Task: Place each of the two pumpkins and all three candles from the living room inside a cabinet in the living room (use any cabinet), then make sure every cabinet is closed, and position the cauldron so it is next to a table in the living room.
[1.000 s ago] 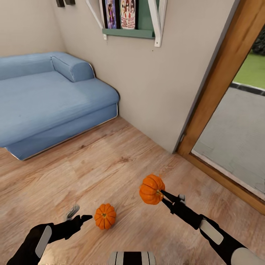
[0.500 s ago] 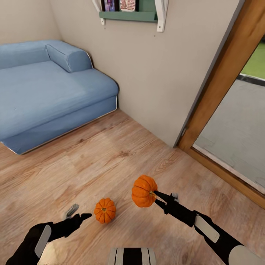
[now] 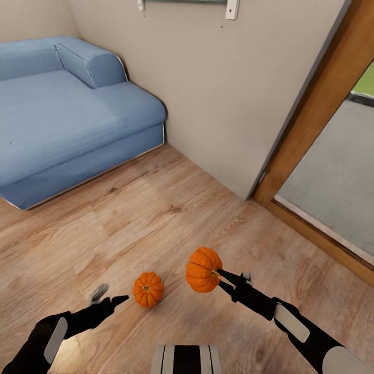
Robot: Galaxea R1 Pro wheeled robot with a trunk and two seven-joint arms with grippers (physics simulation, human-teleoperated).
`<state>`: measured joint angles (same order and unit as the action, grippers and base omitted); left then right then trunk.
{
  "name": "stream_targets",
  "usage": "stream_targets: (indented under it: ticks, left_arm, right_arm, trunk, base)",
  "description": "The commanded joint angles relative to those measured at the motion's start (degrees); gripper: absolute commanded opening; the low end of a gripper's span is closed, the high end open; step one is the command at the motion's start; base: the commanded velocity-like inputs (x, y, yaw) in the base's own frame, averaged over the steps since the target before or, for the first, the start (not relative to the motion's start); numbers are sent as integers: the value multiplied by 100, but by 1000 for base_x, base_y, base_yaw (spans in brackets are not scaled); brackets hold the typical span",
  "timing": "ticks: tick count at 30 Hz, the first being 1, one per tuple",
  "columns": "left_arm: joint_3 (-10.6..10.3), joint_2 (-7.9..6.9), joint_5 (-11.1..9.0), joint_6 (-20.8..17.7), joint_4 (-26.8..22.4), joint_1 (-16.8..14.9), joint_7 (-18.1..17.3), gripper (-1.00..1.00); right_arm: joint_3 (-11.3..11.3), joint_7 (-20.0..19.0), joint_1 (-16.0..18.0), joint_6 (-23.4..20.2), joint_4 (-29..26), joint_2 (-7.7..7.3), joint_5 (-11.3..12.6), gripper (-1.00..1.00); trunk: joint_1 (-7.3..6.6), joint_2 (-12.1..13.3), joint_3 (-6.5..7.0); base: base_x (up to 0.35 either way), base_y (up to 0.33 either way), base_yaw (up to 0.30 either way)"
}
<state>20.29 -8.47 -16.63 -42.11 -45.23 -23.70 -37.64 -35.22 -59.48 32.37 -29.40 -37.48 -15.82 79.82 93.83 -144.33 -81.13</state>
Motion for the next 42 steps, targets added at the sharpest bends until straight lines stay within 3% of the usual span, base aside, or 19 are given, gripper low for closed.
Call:
stream_targets:
  ticks: [1, 7, 28, 31, 35, 42]
  left_arm:
    - [15, -27, -16, -34, 0, -3, -30, 100]
    - [18, -130, -24, -41, -2, -3, -73, 100]
    - [27, -138, -26, -43, -91, -3, -86, 100]
    - [27, -138, -25, -43, -104, -3, -217, 100]
    - [33, -155, 17, -37, -116, -3, -789, 100]
    - [48, -204, 45, -34, -118, -3, -823, 100]
  right_arm:
    - [-28, -5, 6, -50, 1, 0, 69, -100]
    - [-30, 179, 6, -29, 4, 21, 69, -100]
    - [-22, 250, 6, -13, 6, 43, 69, -100]
    - [-27, 252, 6, -13, 5, 44, 69, -100]
    - [-28, 253, 6, -13, 12, 44, 69, -100]
    - [-28, 253, 6, -13, 12, 41, 69, -100]
  trunk:
    - [1, -3, -26]
    - [17, -11, -159]
    - [71, -39, -625]
    - [71, -39, -625]
    - [71, -39, -625]
    - [71, -39, -625]
  base:
    - [0, 0, 0]
    - [0, 0, 0]
    - [0, 0, 0]
    - [0, 0, 0]
    - [0, 0, 0]
    - [114, 0, 0]
